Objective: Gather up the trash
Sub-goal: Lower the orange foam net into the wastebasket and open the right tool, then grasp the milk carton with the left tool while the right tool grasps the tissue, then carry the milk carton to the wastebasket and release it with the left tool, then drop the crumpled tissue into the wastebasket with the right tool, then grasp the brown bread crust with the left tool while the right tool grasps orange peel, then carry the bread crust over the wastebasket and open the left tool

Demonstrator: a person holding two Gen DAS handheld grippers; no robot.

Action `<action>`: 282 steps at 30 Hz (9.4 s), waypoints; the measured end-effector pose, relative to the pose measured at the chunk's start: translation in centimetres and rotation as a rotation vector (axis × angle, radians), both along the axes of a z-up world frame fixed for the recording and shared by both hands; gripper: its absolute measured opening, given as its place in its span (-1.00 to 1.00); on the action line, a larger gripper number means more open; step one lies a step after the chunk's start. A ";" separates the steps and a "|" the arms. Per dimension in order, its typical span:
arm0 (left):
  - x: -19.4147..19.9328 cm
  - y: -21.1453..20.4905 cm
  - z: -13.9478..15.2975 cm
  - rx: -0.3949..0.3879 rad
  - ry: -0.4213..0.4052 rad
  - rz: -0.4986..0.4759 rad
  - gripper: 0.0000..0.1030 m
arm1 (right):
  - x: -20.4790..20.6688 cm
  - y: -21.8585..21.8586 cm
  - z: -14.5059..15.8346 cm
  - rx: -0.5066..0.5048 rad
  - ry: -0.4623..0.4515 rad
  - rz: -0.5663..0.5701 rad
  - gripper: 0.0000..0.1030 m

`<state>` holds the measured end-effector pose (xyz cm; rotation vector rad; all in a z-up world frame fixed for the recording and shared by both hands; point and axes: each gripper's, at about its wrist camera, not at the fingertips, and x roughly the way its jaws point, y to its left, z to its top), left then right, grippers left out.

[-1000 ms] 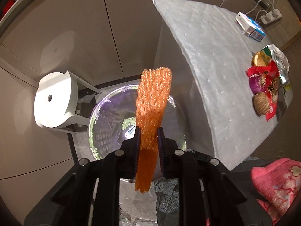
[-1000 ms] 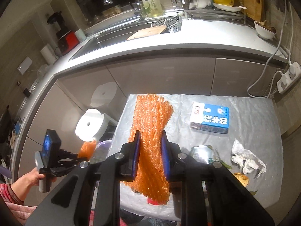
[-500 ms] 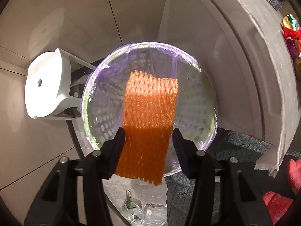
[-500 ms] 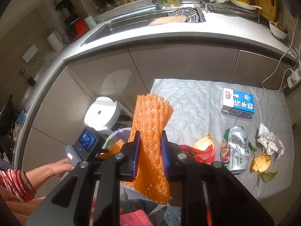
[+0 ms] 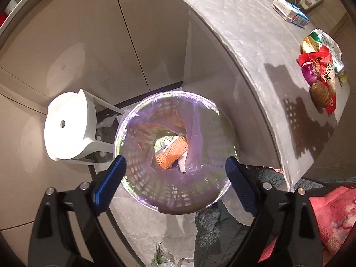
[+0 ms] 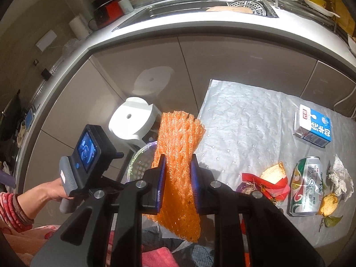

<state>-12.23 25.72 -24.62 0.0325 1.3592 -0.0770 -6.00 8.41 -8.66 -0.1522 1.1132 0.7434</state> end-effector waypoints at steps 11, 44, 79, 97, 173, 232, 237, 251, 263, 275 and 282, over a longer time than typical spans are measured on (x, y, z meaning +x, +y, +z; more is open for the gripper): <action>-5.4 1.5 7.0 0.088 -0.103 0.034 0.75 | -0.4 9.7 -8.6 -0.022 0.142 0.203 -0.57; 12.7 -19.6 13.5 0.033 -0.341 -0.582 0.85 | 3.9 -20.6 1.4 -0.075 -0.069 -0.425 0.55; 27.0 -33.6 4.2 0.097 -0.179 -1.015 -0.12 | 11.4 -37.4 -5.8 -0.064 0.068 -0.581 0.54; 27.7 -34.6 3.2 0.106 -0.136 -1.030 0.51 | 15.2 -34.2 -10.5 -0.179 0.102 -0.306 0.35; 0.6 1.0 -3.1 -0.018 0.072 -0.178 0.47 | 0.4 -3.5 3.0 0.124 0.118 -0.037 -0.81; 3.6 -17.3 10.6 -0.043 -0.178 -0.330 0.86 | 3.0 -22.9 -0.5 -0.118 -0.098 -0.590 0.57; 4.9 -22.0 6.6 -0.071 -0.099 -0.369 0.85 | 2.8 -29.0 -1.7 -0.091 -0.054 -0.689 0.57; 6.3 -23.9 0.1 -0.035 0.081 -0.267 -0.04 | 4.6 -36.4 -4.7 -0.072 0.016 -0.702 0.57; 6.8 -22.4 1.2 -0.077 0.089 -0.186 -0.27 | 7.6 -33.5 -9.5 -0.230 -0.013 -0.346 0.43; 8.4 -19.6 6.1 -0.087 0.030 -0.114 -0.27 | 11.7 -31.5 -12.5 -0.287 0.062 -0.004 -0.76; 8.0 -17.0 8.0 -0.075 0.010 -0.063 -0.27 | 11.7 -32.0 -11.5 -0.213 0.103 -0.017 -0.82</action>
